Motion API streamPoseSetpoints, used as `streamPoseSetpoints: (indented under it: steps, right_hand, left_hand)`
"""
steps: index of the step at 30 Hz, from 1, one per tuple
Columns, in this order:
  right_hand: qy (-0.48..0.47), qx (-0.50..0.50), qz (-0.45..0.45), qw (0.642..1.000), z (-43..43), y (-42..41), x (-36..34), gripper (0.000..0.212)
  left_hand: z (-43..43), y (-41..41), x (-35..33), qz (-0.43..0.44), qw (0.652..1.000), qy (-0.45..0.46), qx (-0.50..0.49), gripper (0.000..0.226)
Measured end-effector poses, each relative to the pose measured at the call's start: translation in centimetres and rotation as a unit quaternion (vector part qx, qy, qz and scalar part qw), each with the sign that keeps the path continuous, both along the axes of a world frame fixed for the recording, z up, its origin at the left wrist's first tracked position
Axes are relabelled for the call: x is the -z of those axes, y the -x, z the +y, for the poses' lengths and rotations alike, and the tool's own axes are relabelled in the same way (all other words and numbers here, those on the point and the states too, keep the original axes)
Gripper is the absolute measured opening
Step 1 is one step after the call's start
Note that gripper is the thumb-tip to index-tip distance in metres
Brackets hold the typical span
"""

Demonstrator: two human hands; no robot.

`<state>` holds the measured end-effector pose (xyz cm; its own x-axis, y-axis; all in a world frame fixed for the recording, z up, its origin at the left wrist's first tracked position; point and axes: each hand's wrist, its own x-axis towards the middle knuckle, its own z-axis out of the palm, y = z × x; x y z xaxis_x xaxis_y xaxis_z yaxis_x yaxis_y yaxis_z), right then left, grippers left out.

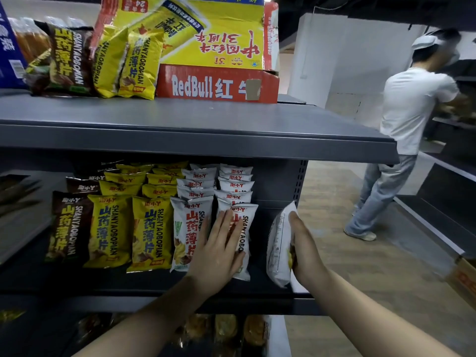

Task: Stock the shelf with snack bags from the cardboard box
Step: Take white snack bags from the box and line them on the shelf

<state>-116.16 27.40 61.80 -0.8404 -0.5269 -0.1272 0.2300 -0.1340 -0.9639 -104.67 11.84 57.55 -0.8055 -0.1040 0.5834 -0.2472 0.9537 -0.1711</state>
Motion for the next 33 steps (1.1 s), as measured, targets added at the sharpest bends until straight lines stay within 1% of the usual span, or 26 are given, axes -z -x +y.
streamPoseSetpoints:
  steps: [3, 4, 6, 7, 9, 10, 11, 12, 14, 18, 19, 22, 25, 26, 28, 29, 31, 32, 33]
  right_hand:
    - [-0.005, 0.061, 0.027, 0.998, -0.2, 0.0, -0.6, 0.031]
    - [-0.003, 0.071, 0.044, 0.997, -0.3, -0.1, -0.8, 0.030]
    - [0.007, 0.069, 0.069, 0.995, -0.7, -0.7, -1.2, 0.024]
    - [0.015, 0.059, 0.077, 0.995, -0.9, -1.1, -1.3, 0.023]
    - [0.024, 0.040, 0.099, 0.994, -1.0, -1.9, -1.5, 0.025]
    - [0.025, 0.032, 0.111, 0.993, -0.9, -2.1, -1.7, 0.024]
    - [0.026, 0.022, 0.118, 0.992, -0.7, -2.1, -1.8, 0.022]
    - [0.026, 0.009, 0.123, 0.992, -0.5, -2.0, -1.9, 0.023]
    - [0.009, -0.004, 0.135, 0.991, -0.1, -1.9, -2.5, 0.027]
    - [-0.054, 0.042, 0.196, 0.978, 0.1, -1.6, -3.1, 0.035]
    - [-0.062, 0.061, 0.199, 0.976, 0.0, -1.4, -3.2, 0.033]
    - [-0.052, 0.118, 0.185, 0.974, -0.1, -1.0, -3.3, 0.014]
    - [-0.054, 0.141, 0.173, 0.973, -0.2, -0.8, -3.3, 0.016]
    - [-0.055, 0.131, 0.169, 0.975, -0.2, -0.8, -3.3, 0.016]
    - [-0.043, 0.072, 0.163, 0.983, 0.1, -0.7, -3.4, 0.016]
    - [-0.038, 0.032, 0.165, 0.985, 0.3, -0.6, -3.5, 0.022]
    - [-0.046, -0.027, 0.175, 0.983, 1.0, -0.5, -3.5, 0.035]
    - [-0.055, -0.044, 0.184, 0.980, 1.2, -0.6, -3.4, 0.042]
    - [-0.064, -0.056, 0.196, 0.977, 1.4, -0.6, -3.1, 0.051]
  left_hand:
    - [1.3, -1.0, -1.0, 0.001, 0.999, -0.031, 0.042, 0.058]
    - [2.1, -1.3, -1.5, 0.000, 0.996, -0.064, 0.062, 0.058]
    - [3.6, -1.4, -2.6, 0.003, 0.979, -0.173, 0.105, 0.066]
    - [4.5, -1.1, -3.1, -0.002, 0.961, -0.245, 0.130, 0.071]
    - [6.0, -0.4, -3.7, -0.030, 0.902, -0.386, 0.193, 0.082]
    - [6.6, 0.1, -3.9, -0.027, 0.873, -0.435, 0.219, 0.091]
    - [7.0, 0.6, -3.9, -0.020, 0.853, -0.467, 0.231, 0.101]
    - [7.3, 0.9, -3.8, -0.020, 0.845, -0.482, 0.233, 0.110]
    - [7.7, 1.2, -3.4, -0.037, 0.846, -0.480, 0.227, 0.119]
    - [9.0, 1.5, -2.0, -0.020, 0.847, -0.471, 0.246, 0.115]
    - [9.3, 1.6, -1.8, -0.014, 0.848, -0.467, 0.251, 0.113]
    - [9.7, 1.7, -1.2, -0.006, 0.851, -0.454, 0.262, 0.109]
    - [9.5, 1.8, -1.1, -0.018, 0.855, -0.439, 0.275, 0.109]
    - [9.4, 1.8, -1.1, -0.020, 0.854, -0.439, 0.279, 0.107]
    - [8.9, 1.8, -0.9, -0.016, 0.844, -0.458, 0.279, 0.105]
    - [8.7, 1.8, -0.9, -0.015, 0.831, -0.483, 0.277, 0.107]
    - [8.2, 1.8, -0.8, -0.004, 0.792, -0.541, 0.282, 0.113]
    - [8.0, 1.8, -0.9, 0.013, 0.780, -0.557, 0.284, 0.113]
    - [7.9, 2.0, -1.0, 0.031, 0.776, -0.564, 0.279, 0.113]
